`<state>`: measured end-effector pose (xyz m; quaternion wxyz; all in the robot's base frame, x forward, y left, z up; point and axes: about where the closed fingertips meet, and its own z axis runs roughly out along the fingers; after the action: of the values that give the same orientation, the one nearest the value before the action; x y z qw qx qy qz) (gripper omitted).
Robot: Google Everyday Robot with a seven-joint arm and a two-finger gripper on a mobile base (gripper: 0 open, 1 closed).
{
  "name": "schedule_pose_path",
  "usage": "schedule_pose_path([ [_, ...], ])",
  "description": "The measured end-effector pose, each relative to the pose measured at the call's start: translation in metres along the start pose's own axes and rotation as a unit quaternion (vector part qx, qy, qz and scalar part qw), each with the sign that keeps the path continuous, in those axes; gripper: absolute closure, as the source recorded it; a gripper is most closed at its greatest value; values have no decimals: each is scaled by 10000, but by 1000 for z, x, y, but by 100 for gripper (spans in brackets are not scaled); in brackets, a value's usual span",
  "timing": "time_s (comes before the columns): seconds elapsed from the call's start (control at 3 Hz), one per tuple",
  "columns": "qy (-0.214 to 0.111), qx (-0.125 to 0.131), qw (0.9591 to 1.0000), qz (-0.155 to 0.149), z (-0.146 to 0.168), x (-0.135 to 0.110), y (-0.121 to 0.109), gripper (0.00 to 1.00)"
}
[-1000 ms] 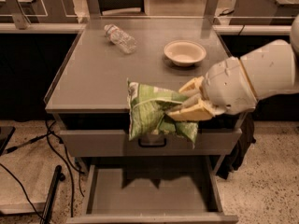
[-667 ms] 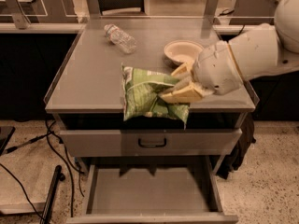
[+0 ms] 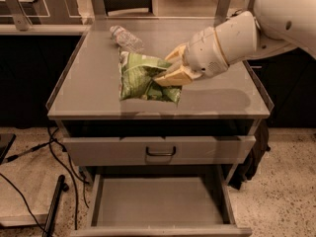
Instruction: Pick green jalapeno chip bag from middle drawer and place on counter
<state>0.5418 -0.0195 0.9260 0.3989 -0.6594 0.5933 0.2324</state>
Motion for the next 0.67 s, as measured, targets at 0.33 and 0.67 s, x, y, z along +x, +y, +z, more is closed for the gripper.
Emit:
schedule_pose_path([
  [0.33, -45, 25, 10000, 15, 23, 2, -26, 100],
  [0.67, -56, 39, 9999, 137, 43, 10, -46, 100],
])
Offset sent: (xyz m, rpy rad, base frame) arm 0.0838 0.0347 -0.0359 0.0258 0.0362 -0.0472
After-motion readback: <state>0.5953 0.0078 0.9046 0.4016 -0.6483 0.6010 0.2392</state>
